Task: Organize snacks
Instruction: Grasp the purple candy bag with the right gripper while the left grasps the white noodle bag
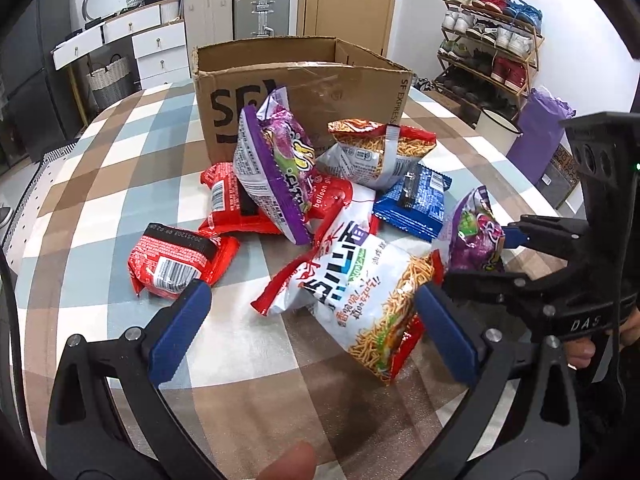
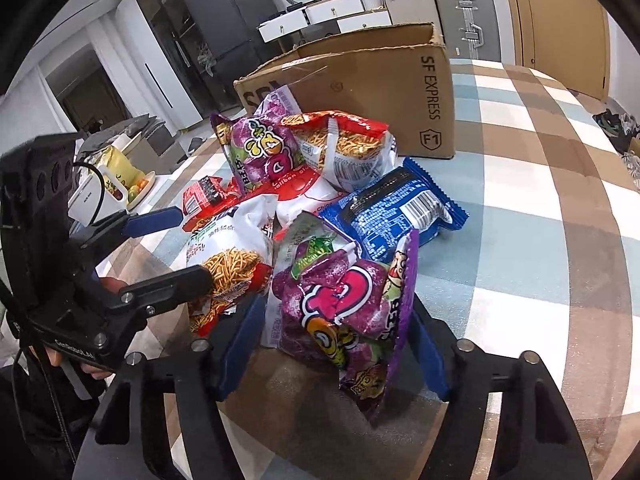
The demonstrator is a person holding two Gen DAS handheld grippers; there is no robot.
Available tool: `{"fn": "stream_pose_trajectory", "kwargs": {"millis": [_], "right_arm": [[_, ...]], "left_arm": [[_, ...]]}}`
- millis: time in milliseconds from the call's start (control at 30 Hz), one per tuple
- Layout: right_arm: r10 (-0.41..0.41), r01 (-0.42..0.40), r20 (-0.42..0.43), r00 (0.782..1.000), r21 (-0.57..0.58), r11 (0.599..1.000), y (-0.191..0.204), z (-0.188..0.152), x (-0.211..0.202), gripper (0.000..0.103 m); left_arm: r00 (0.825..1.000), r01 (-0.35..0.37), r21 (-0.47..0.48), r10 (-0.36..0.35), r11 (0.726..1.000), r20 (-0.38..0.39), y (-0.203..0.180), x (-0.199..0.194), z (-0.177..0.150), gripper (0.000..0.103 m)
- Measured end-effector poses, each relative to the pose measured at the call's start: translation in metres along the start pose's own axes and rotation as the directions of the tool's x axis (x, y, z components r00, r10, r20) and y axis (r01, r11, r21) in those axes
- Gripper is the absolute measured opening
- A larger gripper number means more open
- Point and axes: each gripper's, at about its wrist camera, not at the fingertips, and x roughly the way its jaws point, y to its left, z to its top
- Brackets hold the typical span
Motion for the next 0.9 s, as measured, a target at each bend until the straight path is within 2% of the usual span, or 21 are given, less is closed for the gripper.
{"fn": "stream_pose_trajectory", "kwargs": {"millis": [100, 200, 367, 533, 633, 733, 800, 867, 900], "right_arm": [[0.015, -0.015, 0.009, 1.0, 0.0, 1.0, -0.004, -0.001, -0.003, 0.06], [0.01, -0.01, 0.025, 1.0, -0.004, 1.0, -0.006, -0.002, -0.006, 0.056], [0.009, -0.008, 0.042, 0.999, -0.005, 1.0, -0.01, -0.003, -0.012, 0.055], [0.006, -0.007, 0.05, 0.999, 0.008, 1.0, -0.016, -0.003, -0.018, 0.055], [0.002, -0.003, 0.05, 0.999, 0.021, 1.0, -0.022, -0.004, -0.019, 0.055], [0.001, -0.002, 0.046, 0.999, 0.026, 1.0, -0.025, -0.005, -0.018, 0.055], [0.002, -0.003, 0.045, 0.999, 0.03, 1.0, -0.027, -0.005, -0.017, 0.055], [0.006, -0.008, 0.044, 0.999, 0.033, 0.999, -0.028, -0.006, -0.017, 0.055], [0.006, -0.008, 0.043, 0.999, 0.034, 0.999, -0.028, -0.006, -0.017, 0.055]], "left_arm": [[1.0, 0.02, 0.009, -0.02, 1.0, -0.007, -0.002, 0.001, -0.001, 0.102], [0.999, 0.047, 0.022, -0.047, 0.999, -0.005, -0.006, 0.001, 0.0, 0.102], [0.997, 0.069, 0.07, -0.067, 0.995, -0.026, -0.015, 0.005, -0.001, 0.102], [0.999, 0.011, 0.159, -0.005, 0.987, -0.036, -0.029, 0.014, -0.001, 0.102], [0.998, -0.01, 0.171, 0.02, 0.985, -0.056, -0.031, 0.023, 0.001, 0.102], [0.998, -0.001, 0.172, 0.012, 0.985, -0.063, -0.03, 0.029, 0.003, 0.102], [0.998, 0.019, 0.171, -0.008, 0.985, -0.064, -0.029, 0.031, 0.005, 0.096], [0.997, 0.048, 0.17, -0.038, 0.984, -0.066, -0.028, 0.031, 0.007, 0.084], [0.997, 0.054, 0.173, -0.044, 0.983, -0.062, -0.028, 0.03, 0.007, 0.083]]}}
